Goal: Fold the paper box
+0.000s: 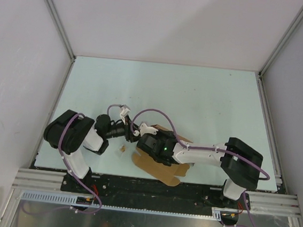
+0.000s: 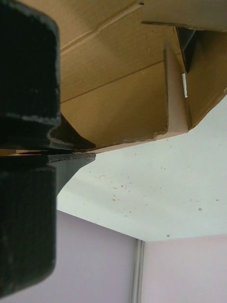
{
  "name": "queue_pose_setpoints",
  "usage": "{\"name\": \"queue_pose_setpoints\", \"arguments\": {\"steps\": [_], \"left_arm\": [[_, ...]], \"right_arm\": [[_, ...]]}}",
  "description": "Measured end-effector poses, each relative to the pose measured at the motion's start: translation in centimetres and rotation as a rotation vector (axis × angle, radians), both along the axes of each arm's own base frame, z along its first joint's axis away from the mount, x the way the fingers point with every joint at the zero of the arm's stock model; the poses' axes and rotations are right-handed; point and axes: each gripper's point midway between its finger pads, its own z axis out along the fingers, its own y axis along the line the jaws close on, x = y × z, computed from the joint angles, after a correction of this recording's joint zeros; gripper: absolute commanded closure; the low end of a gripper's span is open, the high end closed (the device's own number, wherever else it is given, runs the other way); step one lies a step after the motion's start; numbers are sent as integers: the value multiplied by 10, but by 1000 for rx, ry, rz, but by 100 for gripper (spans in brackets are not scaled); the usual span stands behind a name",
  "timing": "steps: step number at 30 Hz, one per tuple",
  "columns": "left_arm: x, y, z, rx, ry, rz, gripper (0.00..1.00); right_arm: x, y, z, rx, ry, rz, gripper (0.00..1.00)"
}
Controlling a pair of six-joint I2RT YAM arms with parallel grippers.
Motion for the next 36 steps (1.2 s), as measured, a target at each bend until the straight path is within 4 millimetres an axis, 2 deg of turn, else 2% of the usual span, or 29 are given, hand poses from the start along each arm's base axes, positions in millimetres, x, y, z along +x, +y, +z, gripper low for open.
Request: {"name": "queue_pose_setpoints", "arguments": {"steps": [9, 15, 36], "left_arm": [[-2, -1, 1, -5, 5, -19, 46], [0, 1, 0, -4, 8, -13, 46], [3, 5, -6, 1, 25, 6, 46]], "right_arm": [[-13, 6, 2, 56, 109, 68, 100], [-15, 5, 1, 43, 128, 76, 100], [-5, -4, -1, -59, 94, 39, 100]]}}
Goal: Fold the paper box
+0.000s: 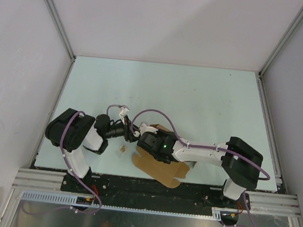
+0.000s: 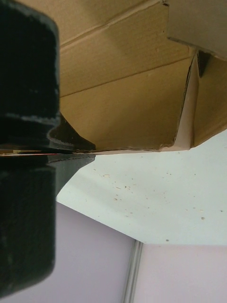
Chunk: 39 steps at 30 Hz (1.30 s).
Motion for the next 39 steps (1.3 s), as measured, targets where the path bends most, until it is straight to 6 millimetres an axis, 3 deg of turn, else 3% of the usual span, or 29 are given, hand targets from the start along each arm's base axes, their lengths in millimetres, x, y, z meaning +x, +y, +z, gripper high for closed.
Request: {"name": "queue_pose_setpoints", "arguments": {"steps": [8, 20, 31, 39], "left_arm": [[2, -2, -5, 2, 15, -10, 48], [30, -14, 15, -33, -50, -30, 48], [11, -29, -3, -19, 8, -109, 48], [0, -36, -5, -19, 17, -151, 48]], "right_arm": [[3, -6, -3, -51, -35, -23, 100], [4, -10, -4, -104, -75, -43, 100], [2, -9, -3, -99, -98, -57, 100], [2, -8, -3, -106, -97, -50, 100]]}}
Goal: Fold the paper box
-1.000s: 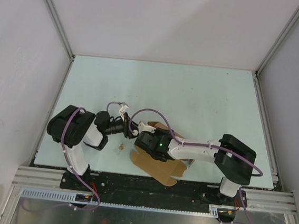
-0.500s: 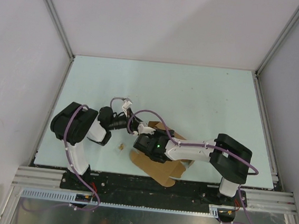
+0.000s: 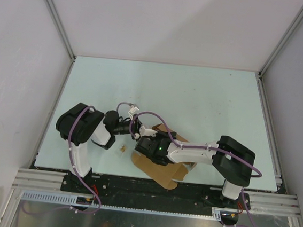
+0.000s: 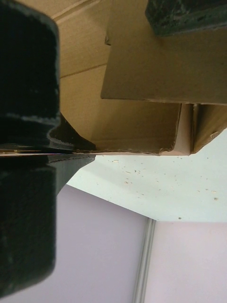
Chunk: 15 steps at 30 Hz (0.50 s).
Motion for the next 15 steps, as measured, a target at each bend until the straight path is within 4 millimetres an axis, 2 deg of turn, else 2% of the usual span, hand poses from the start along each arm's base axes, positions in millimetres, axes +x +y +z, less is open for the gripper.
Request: {"name": "queue_pose_setpoints", "arguments": {"steps": [8, 15], "left_arm": [[-6, -7, -1, 3, -1, -15, 49], [-16, -5, -15, 45, 16, 32, 46]], "right_arm": [[1, -1, -1, -11, -4, -1, 100], [1, -1, -2, -18, -14, -6, 100]]}}
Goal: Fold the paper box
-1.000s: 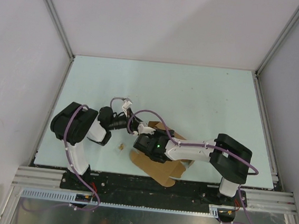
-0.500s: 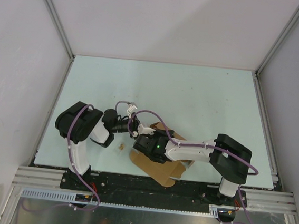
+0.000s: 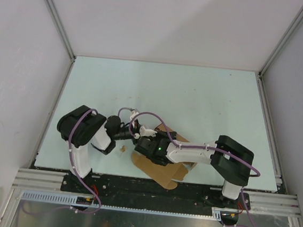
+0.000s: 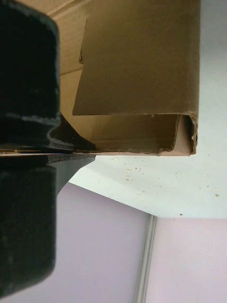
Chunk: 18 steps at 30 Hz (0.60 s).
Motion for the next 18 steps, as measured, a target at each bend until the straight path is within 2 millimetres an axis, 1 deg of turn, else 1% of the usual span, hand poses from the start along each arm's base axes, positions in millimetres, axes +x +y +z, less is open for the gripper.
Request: {"name": "queue_pose_setpoints", "arguments": {"steps": [5, 8, 14, 18], "left_arm": [[3, 6, -4, 31, -23, 69, 43], [6, 6, -2, 46, -57, 111, 41], [19, 10, -5, 88, -107, 210, 37], [22, 9, -6, 103, -125, 228, 36]], "right_arm": [[0, 0, 0, 3, 0, -2, 99], [0, 0, 0, 7, -1, -4, 99], [0, 0, 0, 13, -2, -7, 100], [-1, -1, -1, 13, -1, -9, 99]]}}
